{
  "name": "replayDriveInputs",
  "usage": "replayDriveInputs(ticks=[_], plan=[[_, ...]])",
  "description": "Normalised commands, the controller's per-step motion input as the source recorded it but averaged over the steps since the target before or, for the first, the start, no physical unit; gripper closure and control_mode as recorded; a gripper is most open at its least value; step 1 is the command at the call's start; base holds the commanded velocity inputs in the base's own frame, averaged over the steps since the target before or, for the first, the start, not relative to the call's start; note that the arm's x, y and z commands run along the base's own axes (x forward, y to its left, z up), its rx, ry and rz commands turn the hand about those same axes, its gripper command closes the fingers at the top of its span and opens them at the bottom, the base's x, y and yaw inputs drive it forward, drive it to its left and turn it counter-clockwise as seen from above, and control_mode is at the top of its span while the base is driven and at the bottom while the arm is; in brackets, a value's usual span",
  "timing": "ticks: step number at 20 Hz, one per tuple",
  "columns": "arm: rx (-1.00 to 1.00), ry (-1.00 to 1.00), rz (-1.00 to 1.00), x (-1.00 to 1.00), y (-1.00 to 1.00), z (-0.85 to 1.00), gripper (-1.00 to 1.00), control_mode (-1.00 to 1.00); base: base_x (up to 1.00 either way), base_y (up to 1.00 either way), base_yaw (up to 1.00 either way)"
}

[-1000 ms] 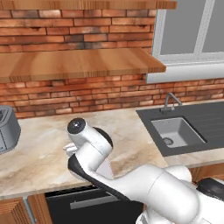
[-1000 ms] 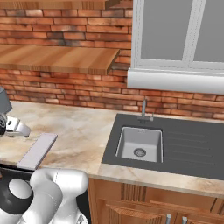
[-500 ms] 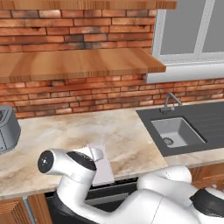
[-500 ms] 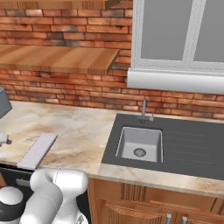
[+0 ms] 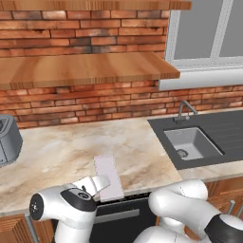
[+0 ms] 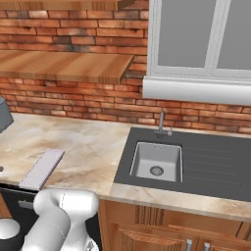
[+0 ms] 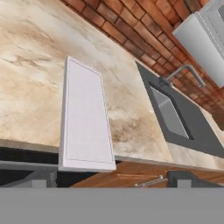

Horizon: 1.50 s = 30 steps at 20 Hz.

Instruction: The ice cube tray has been filled with water. Take the tray and place it in the freezer to make ice. Close the freezer door after placing the tray.

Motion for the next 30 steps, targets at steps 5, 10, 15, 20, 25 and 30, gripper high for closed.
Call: replayDriveInputs(ticks=[5, 10, 15, 20, 25, 30], plan=[[-0.14, 0.13, 0.00, 0.00, -0.06, -0.10, -1.00, -1.00, 0.00, 0.00, 0.00], [-0.22, 0.16, 0.00, 0.00, 0.00, -0.08, -1.00, -1.00, 0.00, 0.00, 0.00], [-0.29, 0.00, 0.00, 0.00, 0.00, -0.31, -1.00, -1.00, 0.00, 0.00, 0.00], [-0.25, 0.00, 0.00, 0.00, -0.01, -0.40, -1.00, -1.00, 0.00, 0.00, 0.00], [-0.12, 0.00, 0.00, 0.00, 0.00, -0.13, -1.00, -1.00, 0.00, 0.00, 0.00], [-0.06, 0.00, 0.00, 0.00, 0.00, -0.08, -1.00, -1.00, 0.00, 0.00, 0.00]])
